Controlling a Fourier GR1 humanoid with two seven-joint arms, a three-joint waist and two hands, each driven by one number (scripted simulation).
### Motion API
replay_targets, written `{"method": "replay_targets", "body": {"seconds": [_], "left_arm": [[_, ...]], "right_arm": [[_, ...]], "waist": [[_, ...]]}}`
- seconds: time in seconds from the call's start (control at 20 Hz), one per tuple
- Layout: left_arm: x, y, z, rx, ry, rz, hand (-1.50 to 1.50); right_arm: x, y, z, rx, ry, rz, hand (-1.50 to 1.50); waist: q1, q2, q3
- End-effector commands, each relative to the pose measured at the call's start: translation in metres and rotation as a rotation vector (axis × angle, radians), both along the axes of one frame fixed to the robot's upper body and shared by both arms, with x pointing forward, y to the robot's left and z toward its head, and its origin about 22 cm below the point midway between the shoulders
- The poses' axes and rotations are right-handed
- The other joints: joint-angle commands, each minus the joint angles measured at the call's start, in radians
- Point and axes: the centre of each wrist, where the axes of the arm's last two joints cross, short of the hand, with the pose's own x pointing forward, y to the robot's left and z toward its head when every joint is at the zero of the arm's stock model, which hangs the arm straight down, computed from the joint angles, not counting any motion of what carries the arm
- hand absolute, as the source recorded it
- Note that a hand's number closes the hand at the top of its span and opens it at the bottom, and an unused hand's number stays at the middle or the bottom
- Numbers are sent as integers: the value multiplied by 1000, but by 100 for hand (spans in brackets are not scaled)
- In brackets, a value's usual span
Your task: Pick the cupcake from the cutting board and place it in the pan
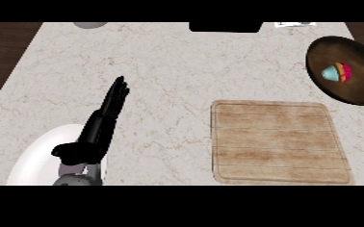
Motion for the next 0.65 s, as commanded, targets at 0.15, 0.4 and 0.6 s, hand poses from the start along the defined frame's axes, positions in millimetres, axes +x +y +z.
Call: {"method": "replay_targets", "body": {"seconds": [0.15,0.4,0.6], "left_arm": [[3,-1,1,6,7,-7,0],[-5,-5,-9,10,7,-8,0],[1,-8,0,-11,3,-1,0]], "right_arm": [[-6,-4,0,10,-43,98,-150],[-4,2,-9,-11,-51,99,-150],[-19,-9,-3,-81,-99,54,-150]], "waist": [[1,0,-1],[3,-2,-1],[-3,-1,0]]}}
